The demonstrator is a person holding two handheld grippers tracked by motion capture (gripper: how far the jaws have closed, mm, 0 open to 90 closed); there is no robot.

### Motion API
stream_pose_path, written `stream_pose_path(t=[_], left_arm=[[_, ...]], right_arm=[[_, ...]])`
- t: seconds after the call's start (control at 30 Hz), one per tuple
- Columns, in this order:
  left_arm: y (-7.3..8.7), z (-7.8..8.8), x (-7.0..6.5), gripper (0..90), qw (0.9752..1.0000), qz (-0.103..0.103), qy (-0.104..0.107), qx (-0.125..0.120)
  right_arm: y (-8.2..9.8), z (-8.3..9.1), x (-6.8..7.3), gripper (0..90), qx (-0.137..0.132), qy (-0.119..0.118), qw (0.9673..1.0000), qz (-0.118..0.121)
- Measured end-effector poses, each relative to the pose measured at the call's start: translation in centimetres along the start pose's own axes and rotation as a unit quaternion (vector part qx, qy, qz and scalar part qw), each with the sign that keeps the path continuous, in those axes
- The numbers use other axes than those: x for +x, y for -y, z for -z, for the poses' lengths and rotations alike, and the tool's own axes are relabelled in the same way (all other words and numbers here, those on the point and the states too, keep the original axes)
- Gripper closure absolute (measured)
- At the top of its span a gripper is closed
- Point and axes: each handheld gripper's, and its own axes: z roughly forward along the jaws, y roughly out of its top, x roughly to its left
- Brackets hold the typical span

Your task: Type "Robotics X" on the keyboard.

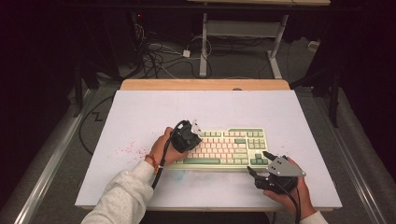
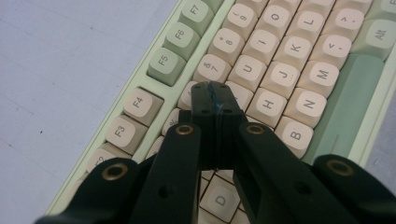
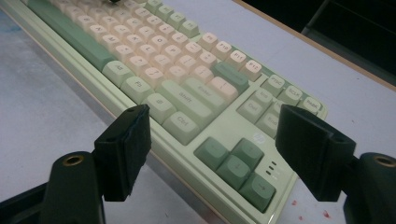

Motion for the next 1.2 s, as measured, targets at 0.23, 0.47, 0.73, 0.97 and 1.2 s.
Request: stream_pose_path(t=[0.23, 0.47, 0.73, 0.97, 1.2], left_arm=[[0.3, -0.2, 0.1, 87.3, 1.0, 0.005, 0.006, -0.004], [0.2, -0.1, -0.4, 87.0, 0.9999, -0.015, -0.006, 0.0], [1.1, 2.0, -0.5, 84.8, 0.9983, -0.009, -0.017, -0.055], [2.1, 3.5, -0.9, 80.8, 0.9956, -0.009, -0.024, -0.09], [3.3, 4.7, -0.9, 72.9, 0.9931, -0.015, -0.036, -0.111]], right_arm=[[-0.1, 0.1, -0.1, 27.2, -0.002, 0.006, 1.0, 0.0], [-0.1, 0.1, -0.2, 27.2, -0.001, 0.007, 1.0, 0.001], [-0.1, 0.2, -0.3, 27.5, -0.001, 0.008, 1.0, -0.002], [0.0, 0.1, -0.3, 27.9, 0.002, 0.006, 1.0, -0.004], [-0.1, 0.2, -0.3, 27.9, 0.001, 0.005, 1.0, -0.002]])
